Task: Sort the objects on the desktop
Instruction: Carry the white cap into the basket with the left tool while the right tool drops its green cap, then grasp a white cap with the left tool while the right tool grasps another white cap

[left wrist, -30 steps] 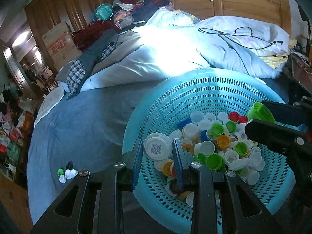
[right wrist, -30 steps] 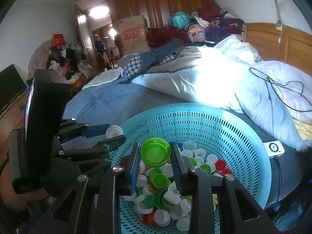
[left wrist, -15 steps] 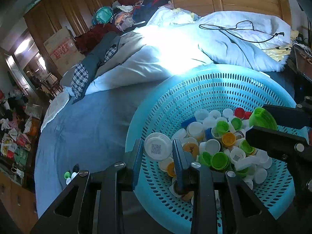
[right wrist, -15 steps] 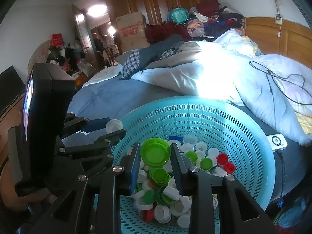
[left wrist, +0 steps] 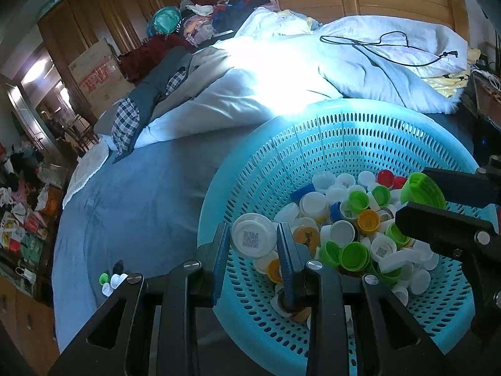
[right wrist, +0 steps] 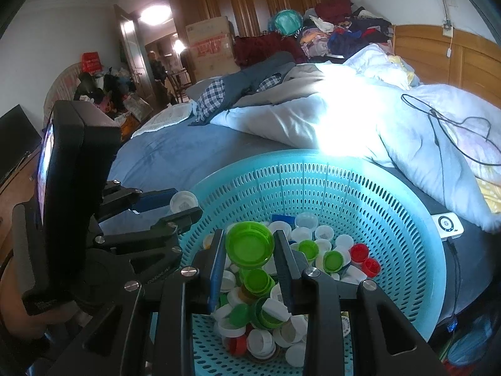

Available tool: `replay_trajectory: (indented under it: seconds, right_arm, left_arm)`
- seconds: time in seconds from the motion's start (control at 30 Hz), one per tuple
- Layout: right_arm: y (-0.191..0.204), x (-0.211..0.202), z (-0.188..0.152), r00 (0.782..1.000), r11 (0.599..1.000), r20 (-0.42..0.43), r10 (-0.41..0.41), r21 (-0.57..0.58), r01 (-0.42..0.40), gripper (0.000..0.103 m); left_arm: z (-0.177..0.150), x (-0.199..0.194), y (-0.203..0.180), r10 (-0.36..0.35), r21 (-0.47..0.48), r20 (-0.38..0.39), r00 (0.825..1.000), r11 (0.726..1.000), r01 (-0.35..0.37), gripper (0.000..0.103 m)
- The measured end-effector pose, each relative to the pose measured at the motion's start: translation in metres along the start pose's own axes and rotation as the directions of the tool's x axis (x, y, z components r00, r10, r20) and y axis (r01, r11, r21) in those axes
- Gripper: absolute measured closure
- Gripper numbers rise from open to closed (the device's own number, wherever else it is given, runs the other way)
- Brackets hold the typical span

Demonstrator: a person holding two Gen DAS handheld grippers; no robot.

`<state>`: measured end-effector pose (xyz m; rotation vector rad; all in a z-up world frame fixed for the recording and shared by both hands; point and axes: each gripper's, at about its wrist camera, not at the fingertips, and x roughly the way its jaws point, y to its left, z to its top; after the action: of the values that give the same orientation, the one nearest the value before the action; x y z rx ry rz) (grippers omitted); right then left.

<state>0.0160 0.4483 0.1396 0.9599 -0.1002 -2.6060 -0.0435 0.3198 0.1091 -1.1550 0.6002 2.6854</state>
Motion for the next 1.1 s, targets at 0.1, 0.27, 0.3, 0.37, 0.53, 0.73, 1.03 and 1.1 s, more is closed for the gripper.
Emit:
replay_trajectory:
  seconds: [0.1, 0.27, 0.3, 0.37, 0.53, 0.73, 1.03, 1.1]
  right_arm:
    - [0.0, 0.001, 0.0, 1.0, 1.0, -0.003, 0.001, -0.001, -0.001, 0.07]
    - [0.0, 0.003, 0.0, 1.0, 1.0, -0.007, 0.001, -0.003, -0.001, 0.07]
    - [0.0, 0.003, 0.0, 1.0, 1.0, -0.008, 0.001, -0.003, -0.001, 0.07]
    - [0.0, 0.004, 0.0, 1.0, 1.0, -0.009, 0.0, -0.004, 0.0, 0.07]
    - [0.0, 0.006, 0.0, 1.0, 1.0, -0.013, -0.001, -0.006, 0.001, 0.07]
    - [0.0, 0.003, 0.0, 1.0, 1.0, 0.01, -0.028, -0.011, 0.028, 0.034]
    - [0.011, 0.009, 0.002, 1.0, 0.999, -0.008, -0.012, -0.042, 0.012, 0.034]
    - [0.02, 0.014, 0.004, 1.0, 0.998, -0.018, 0.003, -0.06, -0.004, 0.034]
  left_arm:
    - [0.0, 0.0, 0.0, -0.003, 0.0, -0.001, 1.0, 1.0, 0.003, 0.077]
    - [0.0, 0.001, 0.0, -0.006, -0.003, -0.001, 1.0, 1.0, 0.006, 0.077]
    - [-0.001, 0.001, 0.0, -0.007, -0.004, -0.003, 1.0, 1.0, 0.007, 0.077]
    - [-0.001, 0.002, 0.001, -0.009, -0.005, -0.004, 1.0, 1.0, 0.009, 0.077]
    - [-0.003, 0.004, 0.002, -0.01, -0.008, -0.009, 1.0, 1.0, 0.01, 0.077]
    - [-0.004, 0.002, 0.01, 0.026, -0.03, 0.02, 0.999, 0.999, -0.025, 0.055]
    - [-0.032, 0.017, 0.054, 0.024, -0.124, -0.007, 1.0, 0.992, -0.024, 0.055]
    - [-0.049, 0.024, 0.079, 0.018, -0.184, -0.022, 1.0, 0.983, -0.022, 0.051]
